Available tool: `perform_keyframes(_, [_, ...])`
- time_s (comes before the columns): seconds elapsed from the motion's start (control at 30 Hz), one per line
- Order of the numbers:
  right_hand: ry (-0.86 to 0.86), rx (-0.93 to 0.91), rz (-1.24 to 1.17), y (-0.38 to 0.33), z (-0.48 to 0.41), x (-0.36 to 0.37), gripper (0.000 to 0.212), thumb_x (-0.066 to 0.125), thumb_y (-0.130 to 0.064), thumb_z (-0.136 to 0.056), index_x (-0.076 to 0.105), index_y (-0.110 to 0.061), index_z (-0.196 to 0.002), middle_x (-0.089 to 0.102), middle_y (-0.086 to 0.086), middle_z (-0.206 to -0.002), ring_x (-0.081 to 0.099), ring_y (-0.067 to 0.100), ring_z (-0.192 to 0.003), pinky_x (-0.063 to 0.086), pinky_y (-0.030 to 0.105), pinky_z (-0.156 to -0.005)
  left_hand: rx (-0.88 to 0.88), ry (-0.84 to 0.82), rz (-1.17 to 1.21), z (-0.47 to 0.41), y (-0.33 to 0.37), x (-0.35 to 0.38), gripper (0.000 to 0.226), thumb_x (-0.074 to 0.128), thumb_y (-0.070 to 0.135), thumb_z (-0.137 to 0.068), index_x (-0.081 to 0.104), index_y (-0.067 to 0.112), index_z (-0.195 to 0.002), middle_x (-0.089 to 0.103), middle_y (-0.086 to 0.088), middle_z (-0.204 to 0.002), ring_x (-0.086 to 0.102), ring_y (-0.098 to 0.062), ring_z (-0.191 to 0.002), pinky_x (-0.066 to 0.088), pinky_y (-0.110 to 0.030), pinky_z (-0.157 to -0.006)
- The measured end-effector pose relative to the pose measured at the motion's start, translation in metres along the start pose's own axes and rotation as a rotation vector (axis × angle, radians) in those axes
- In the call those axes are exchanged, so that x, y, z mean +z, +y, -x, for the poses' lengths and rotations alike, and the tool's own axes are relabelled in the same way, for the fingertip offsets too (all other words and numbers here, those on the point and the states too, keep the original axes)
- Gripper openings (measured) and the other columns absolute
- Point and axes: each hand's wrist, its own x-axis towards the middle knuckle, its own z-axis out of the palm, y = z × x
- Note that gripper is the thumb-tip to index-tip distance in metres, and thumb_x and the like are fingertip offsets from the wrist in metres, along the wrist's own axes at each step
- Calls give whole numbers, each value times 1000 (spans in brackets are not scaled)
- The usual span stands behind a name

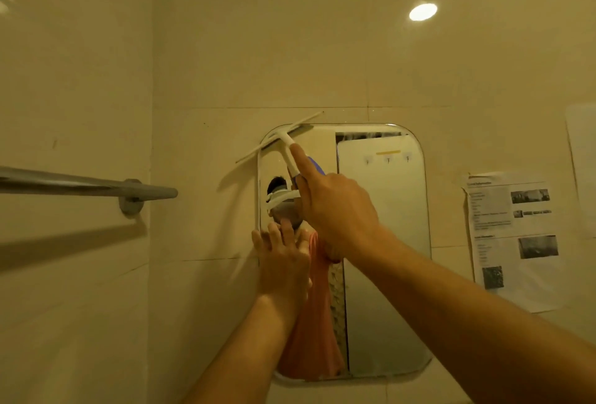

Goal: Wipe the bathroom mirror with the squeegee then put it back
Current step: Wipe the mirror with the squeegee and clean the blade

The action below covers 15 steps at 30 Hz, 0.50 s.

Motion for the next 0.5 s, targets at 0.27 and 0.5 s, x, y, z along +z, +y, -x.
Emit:
perform_keyframes(0.27, [-25, 4, 52, 9, 8, 23, 90, 53, -27, -105, -19, -40, -157, 50, 1, -72, 49, 8, -48, 33, 20, -41, 10, -27, -8, -3, -1, 5, 79, 62, 48, -90, 24, 20, -154, 10, -23, -161, 13, -48, -146, 14, -71, -114])
perform_keyframes(0.5, [-174, 20, 13, 29, 73, 37, 100, 47, -21, -106, -42, -46, -143, 52, 2, -73, 56, 12, -53, 58, 32, -53, -43, -37, -19, 0, 3, 5, 87, 57, 51, -93, 8, 25, -161, 6, -21, -163, 7, -46, -149, 7, -69, -116])
